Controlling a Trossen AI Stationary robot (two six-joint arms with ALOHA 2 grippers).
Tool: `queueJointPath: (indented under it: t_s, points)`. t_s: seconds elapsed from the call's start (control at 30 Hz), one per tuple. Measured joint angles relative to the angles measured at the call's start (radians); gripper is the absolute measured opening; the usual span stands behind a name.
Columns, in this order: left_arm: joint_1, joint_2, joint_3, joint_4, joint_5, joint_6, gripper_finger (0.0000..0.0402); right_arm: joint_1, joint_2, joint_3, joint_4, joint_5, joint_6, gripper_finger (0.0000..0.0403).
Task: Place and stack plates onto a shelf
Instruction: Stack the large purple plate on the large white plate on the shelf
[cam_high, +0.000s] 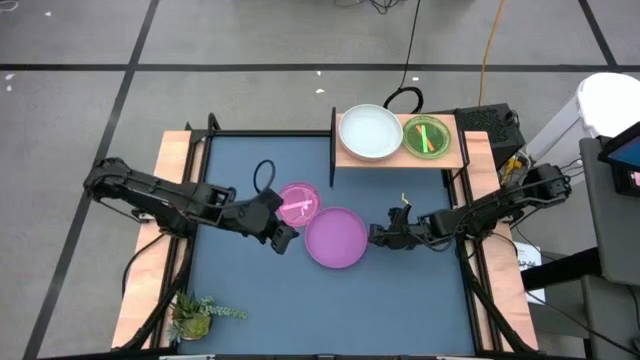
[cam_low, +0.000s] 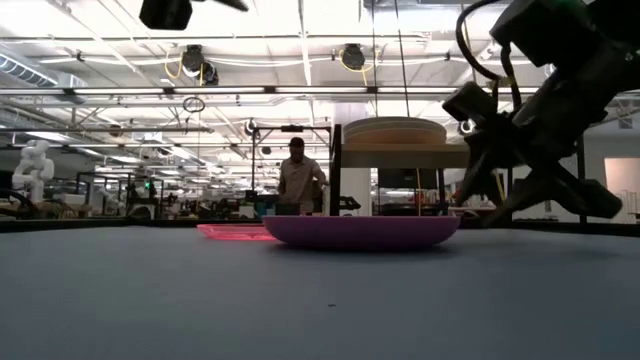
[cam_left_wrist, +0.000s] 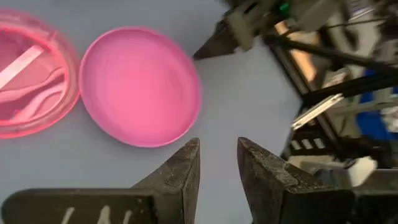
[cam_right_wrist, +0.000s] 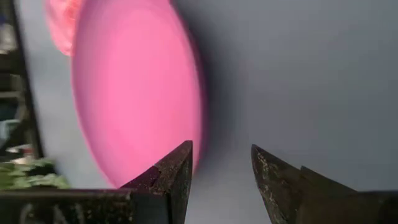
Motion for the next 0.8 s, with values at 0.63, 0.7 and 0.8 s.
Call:
queueJointPath:
  t_s: [0.63,0.7,0.8]
  points:
    - [0.058,0.093,0.002,0.019,-0.032,0.062,0.0113,-0.047,0.193,0.000,0.246,0.025,-0.036,0.0131]
    - [0.079,0.097,-0.003,0.000,-0.017,0.066,0.0113,-0.048,0.216,0.002,0.250,-0.001,-0.031,0.0112]
    - [0.112,0.093,0.000,0.016,-0.006,0.076,0.0113,-0.045,0.231,0.002,0.244,-0.008,-0.033,0.0071]
